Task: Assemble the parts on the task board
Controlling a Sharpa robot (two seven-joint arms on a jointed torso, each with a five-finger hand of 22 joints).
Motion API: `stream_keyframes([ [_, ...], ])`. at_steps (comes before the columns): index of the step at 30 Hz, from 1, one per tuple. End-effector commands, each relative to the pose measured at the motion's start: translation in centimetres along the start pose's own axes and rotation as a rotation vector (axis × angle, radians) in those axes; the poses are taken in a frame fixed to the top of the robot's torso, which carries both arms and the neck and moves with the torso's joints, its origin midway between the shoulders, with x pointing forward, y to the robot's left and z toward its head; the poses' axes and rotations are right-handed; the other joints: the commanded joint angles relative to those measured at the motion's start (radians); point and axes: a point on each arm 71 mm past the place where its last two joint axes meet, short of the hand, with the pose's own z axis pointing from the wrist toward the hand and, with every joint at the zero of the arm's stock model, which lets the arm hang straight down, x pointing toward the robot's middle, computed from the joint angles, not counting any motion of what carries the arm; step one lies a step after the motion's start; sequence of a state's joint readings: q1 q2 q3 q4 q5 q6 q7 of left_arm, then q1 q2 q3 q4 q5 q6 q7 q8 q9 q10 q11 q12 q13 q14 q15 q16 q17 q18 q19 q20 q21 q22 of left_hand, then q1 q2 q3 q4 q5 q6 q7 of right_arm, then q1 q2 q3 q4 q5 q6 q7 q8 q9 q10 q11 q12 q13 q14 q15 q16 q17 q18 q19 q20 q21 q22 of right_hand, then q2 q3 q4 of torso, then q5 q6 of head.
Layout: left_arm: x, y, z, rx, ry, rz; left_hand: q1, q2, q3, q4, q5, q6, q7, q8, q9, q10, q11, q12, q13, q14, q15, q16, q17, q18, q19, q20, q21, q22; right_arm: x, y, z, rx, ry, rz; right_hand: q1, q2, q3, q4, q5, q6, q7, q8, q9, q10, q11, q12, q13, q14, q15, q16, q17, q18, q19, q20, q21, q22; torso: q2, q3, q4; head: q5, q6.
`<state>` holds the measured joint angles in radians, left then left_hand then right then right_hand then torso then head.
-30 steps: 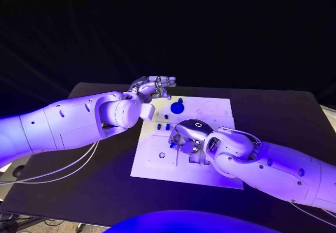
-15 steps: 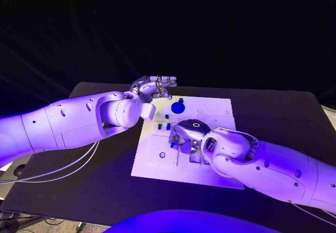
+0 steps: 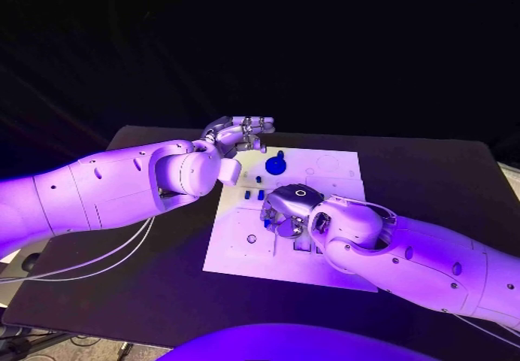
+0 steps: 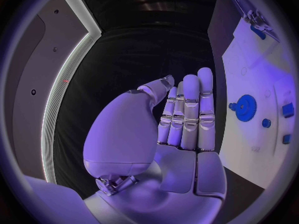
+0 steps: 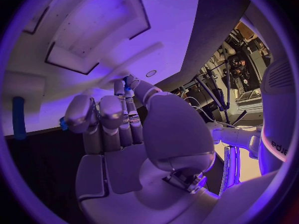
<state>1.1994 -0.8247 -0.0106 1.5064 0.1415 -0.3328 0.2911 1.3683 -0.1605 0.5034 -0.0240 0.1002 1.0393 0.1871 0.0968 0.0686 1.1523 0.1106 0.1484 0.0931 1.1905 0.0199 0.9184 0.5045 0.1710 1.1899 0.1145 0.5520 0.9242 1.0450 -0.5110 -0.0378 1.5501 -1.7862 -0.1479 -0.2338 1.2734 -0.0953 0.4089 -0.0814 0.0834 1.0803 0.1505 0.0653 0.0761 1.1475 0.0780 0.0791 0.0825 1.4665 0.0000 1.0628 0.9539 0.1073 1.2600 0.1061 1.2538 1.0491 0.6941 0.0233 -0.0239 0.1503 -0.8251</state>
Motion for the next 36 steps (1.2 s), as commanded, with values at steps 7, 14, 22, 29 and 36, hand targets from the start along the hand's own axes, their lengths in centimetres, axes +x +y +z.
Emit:
stream_keyframes([
  [7,0.0,-0.1,0.0,0.005,-0.008,-0.001,0.002,0.011,0.001,-0.007,0.003,-0.003,-0.001,0.005,0.0,-0.006,-0.002,0.006,0.001,-0.005,0.0,-0.003,-0.002,0.011,-0.004,0.002,-0.006,-0.001,-0.5,-1.3,-0.9,0.049,-0.139,0.056,-0.013,-0.02,-0.044,0.009,0.015,-0.035,0.008,-0.001,-0.006,-0.058,0.022,0.007,-0.014,-0.018,0.011,-0.054,-0.063,0.018,-0.035,0.007,-0.041,-0.055,0.0,0.0007,0.0007,0.0,0.0],
  [14,-0.3,-0.2,0.0,0.013,-0.013,0.015,0.003,0.013,0.001,-0.007,0.003,-0.003,-0.001,0.006,0.0,-0.006,-0.002,0.008,0.001,-0.005,-0.001,-0.003,-0.002,0.011,-0.004,0.002,-0.006,-0.001,-2.1,-2.6,-3.0,0.042,-0.247,0.105,-0.006,-0.014,-0.059,0.015,0.041,-0.021,0.007,0.008,-0.002,-0.05,0.02,0.034,-0.01,-0.016,0.01,-0.062,-0.074,0.018,-0.031,0.006,-0.045,-0.058,0.0,0.0006,-0.0012,0.002,-0.001],
  [22,-0.5,-0.3,-0.1,0.02,-0.017,0.027,0.003,0.013,0.001,-0.007,0.003,-0.003,-0.001,0.006,0.0,-0.006,-0.002,0.008,0.001,-0.005,-0.001,-0.003,-0.002,0.011,-0.004,0.002,-0.006,-0.001,-5.4,-5.6,-5.8,0.093,-0.22,0.111,0.001,-0.017,-0.068,0.015,0.053,-0.022,0.005,0.004,-0.003,-0.052,0.017,0.048,-0.012,-0.014,0.008,-0.065,-0.08,0.018,-0.029,0.005,-0.047,-0.06,-0.002,0.0012,-0.0045,-0.005,0.007],
  [29,-0.6,-0.3,-0.1,0.024,-0.015,0.028,0.003,0.013,0.001,-0.007,0.003,-0.002,-0.001,0.007,0.0,-0.006,-0.002,0.009,0.001,-0.005,-0.001,-0.003,-0.003,0.011,-0.004,0.002,-0.005,-0.001,-7.0,-8.8,-7.3,0.176,-0.118,0.03,0.02,-0.029,-0.136,0.016,0.047,-0.108,0.002,-0.004,-0.01,-0.168,0.034,0.035,-0.018,-0.1,0.024,-0.223,-0.253,0.05,-0.149,0.018,-0.182,-0.234,-0.004,0.001,-0.0085,-0.016,0.017],
  [36,-0.7,-0.3,-0.1,0.031,-0.017,0.029,0.003,0.013,0.001,-0.007,0.003,-0.002,-0.001,0.007,0.0,-0.006,-0.002,0.009,0.001,-0.005,-0.001,-0.003,-0.003,0.011,-0.004,0.002,-0.005,-0.001,-6.8,-10.4,-7.5,0.216,-0.06,-0.017,0.05,-0.013,-0.175,0.014,0.048,-0.109,0.002,0.001,-0.006,-0.193,0.038,0.057,-0.015,-0.119,0.028,-0.25,-0.296,0.056,-0.166,0.025,-0.215,-0.267,-0.004,0.0015,-0.0098,-0.019,0.019],
])
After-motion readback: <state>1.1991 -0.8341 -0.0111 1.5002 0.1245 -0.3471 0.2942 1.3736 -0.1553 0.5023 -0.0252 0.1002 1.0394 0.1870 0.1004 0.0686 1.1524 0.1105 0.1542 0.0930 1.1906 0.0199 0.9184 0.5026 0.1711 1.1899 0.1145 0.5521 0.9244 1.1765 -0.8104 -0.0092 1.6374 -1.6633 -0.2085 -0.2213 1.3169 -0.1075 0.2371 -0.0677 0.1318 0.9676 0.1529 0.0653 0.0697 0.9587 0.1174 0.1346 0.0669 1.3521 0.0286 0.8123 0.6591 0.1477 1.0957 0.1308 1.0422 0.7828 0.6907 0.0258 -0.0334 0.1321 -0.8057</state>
